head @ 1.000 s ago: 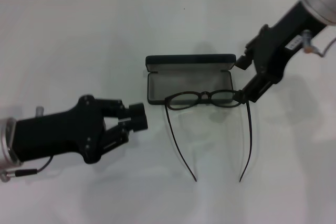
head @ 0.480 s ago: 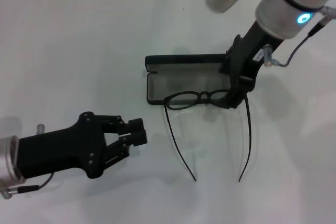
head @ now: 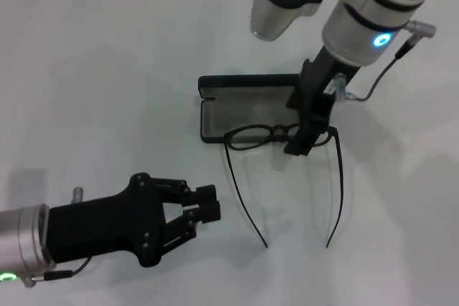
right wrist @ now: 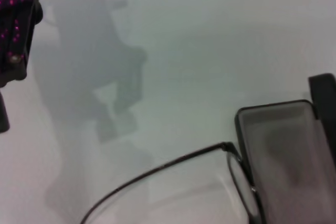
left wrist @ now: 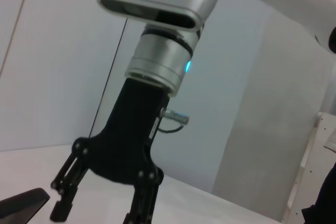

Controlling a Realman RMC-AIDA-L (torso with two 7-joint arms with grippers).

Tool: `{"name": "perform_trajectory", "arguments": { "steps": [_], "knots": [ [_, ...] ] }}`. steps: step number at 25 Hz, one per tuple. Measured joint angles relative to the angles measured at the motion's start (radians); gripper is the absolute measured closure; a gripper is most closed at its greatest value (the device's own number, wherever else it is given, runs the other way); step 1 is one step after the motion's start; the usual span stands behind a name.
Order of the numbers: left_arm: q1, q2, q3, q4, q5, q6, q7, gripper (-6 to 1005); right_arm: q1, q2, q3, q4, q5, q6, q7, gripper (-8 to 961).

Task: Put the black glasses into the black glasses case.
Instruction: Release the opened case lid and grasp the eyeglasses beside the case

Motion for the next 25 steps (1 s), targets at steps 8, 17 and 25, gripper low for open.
{"name": "perform_trajectory", "arguments": {
  "steps": [8,17,25],
  "knots": [
    [-0.001,-0.001,0.003,-0.043,0.001,-0.001,0.063,803,0.014,0.000,-0.089,0.059,0.040,0.094,-0.012,142],
    [-0.007,-0.001,0.002,-0.076,0.001,-0.002,0.088,804,0.020,0.000,-0.114,0.119,0.075,0.163,-0.039,142],
    [-0.013,-0.001,0.002,-0.079,0.001,-0.004,0.089,804,0.024,0.000,-0.148,0.155,0.089,0.192,-0.047,142]
  ]
}}
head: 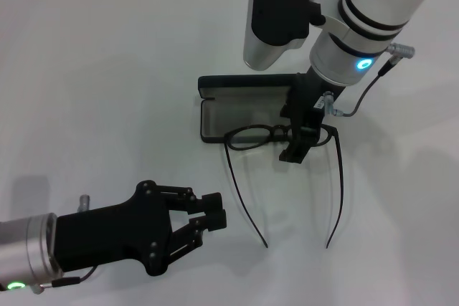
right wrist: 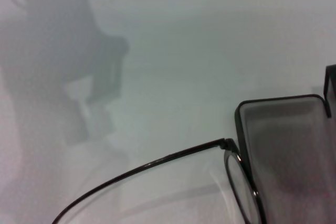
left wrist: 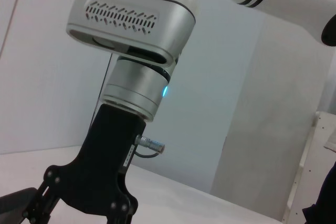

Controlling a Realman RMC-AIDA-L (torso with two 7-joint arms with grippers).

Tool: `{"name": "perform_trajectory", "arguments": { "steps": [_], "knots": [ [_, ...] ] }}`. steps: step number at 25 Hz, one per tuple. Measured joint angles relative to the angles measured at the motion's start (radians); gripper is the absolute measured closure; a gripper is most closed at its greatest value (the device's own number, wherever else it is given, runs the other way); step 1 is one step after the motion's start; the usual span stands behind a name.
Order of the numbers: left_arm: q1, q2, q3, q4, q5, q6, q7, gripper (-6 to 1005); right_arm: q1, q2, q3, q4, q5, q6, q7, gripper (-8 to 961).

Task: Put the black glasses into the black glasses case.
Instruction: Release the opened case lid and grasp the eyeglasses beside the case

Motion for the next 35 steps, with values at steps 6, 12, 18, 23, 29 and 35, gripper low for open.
{"name": "perform_trajectory", "arguments": {
  "steps": [6,12,18,23,29,35],
  "knots": [
    [-0.007,0.000,0.000,-0.006,0.000,0.000,0.000,804,-0.009,0.000,-0.006,0.004,0.001,0.004,-0.008,142],
    [-0.023,0.000,0.000,-0.038,0.000,0.000,0.020,805,-0.010,0.000,-0.030,0.013,0.013,0.021,-0.016,143],
    [-0.027,0.000,0.000,-0.043,0.000,-0.001,0.022,805,-0.009,0.000,-0.050,0.015,0.024,0.033,-0.017,145],
    [-0.029,-0.002,0.001,-0.043,0.000,-0.001,0.022,805,-0.007,0.000,-0.052,0.015,0.025,0.042,-0.020,148],
    [-0.030,-0.002,0.002,-0.043,0.000,-0.001,0.022,805,-0.002,0.000,-0.052,0.015,0.055,0.043,-0.036,151],
    [-0.030,-0.002,0.002,-0.043,0.000,-0.001,0.020,805,-0.001,0.000,-0.052,0.016,0.063,0.048,-0.044,154]
  ]
}}
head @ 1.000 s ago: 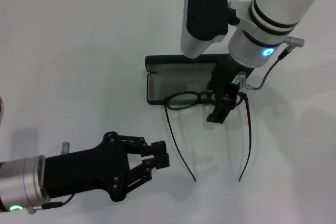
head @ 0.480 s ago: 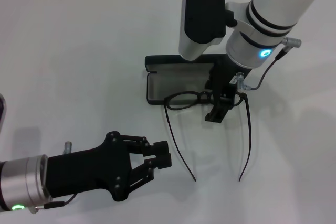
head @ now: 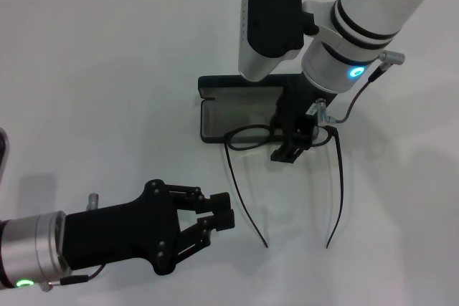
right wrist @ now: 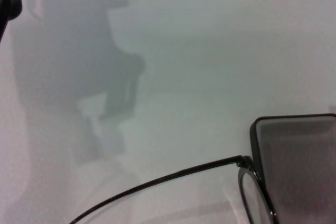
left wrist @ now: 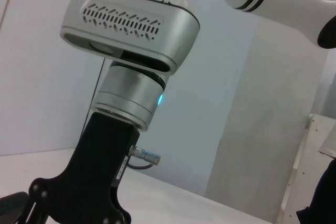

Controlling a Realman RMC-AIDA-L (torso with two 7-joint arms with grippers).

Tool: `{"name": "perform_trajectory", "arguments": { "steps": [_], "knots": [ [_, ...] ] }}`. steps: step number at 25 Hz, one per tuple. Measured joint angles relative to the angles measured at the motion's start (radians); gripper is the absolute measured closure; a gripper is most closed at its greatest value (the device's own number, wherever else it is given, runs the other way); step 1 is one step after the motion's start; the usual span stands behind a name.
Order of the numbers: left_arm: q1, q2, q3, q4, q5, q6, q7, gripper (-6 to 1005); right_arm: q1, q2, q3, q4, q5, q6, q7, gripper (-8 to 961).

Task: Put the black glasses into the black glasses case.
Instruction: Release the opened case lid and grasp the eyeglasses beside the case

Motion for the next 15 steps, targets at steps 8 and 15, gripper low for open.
{"name": "perform_trajectory", "arguments": {
  "steps": [8,15],
  "knots": [
    [-0.014,-0.001,0.000,-0.019,0.000,0.000,0.002,806,-0.002,0.000,-0.001,0.010,0.000,0.005,0.000,377],
    [-0.017,-0.001,0.000,-0.021,0.000,0.000,0.002,806,-0.007,0.000,-0.002,0.011,0.003,0.008,0.005,510]
  ]
}}
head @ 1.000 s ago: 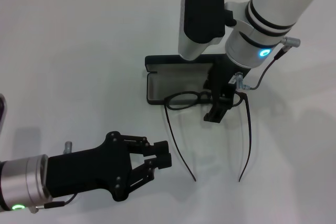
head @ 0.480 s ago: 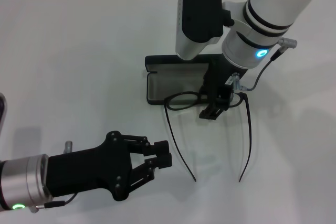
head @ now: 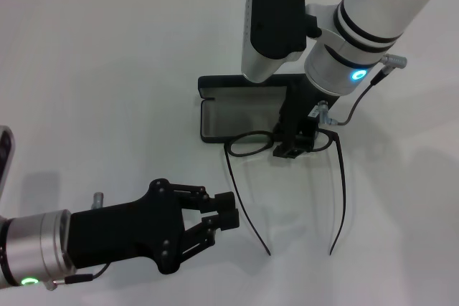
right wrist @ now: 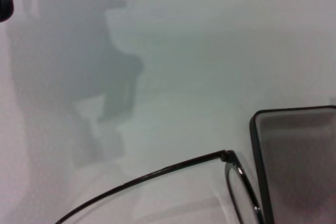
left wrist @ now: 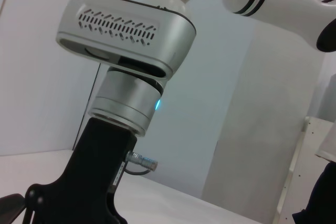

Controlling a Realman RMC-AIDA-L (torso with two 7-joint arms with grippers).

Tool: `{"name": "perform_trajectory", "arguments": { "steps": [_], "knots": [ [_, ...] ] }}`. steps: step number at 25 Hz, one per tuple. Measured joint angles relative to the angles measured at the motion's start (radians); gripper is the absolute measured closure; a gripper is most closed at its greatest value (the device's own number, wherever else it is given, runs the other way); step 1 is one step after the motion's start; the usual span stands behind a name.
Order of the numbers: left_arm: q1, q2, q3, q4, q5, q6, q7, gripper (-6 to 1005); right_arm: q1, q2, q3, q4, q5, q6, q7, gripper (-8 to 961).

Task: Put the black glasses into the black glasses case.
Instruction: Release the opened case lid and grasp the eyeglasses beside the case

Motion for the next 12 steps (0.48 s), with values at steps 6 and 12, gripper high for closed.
{"name": "perform_trajectory", "arguments": {
  "steps": [6,12],
  "knots": [
    [-0.001,0.000,0.000,-0.001,0.000,0.000,0.000,806,-0.001,0.000,0.000,0.000,0.000,0.000,0.006,622],
    [-0.002,0.000,0.000,-0.002,0.000,0.000,0.000,806,-0.001,0.000,0.000,0.000,0.000,0.002,0.007,642]
  ]
}}
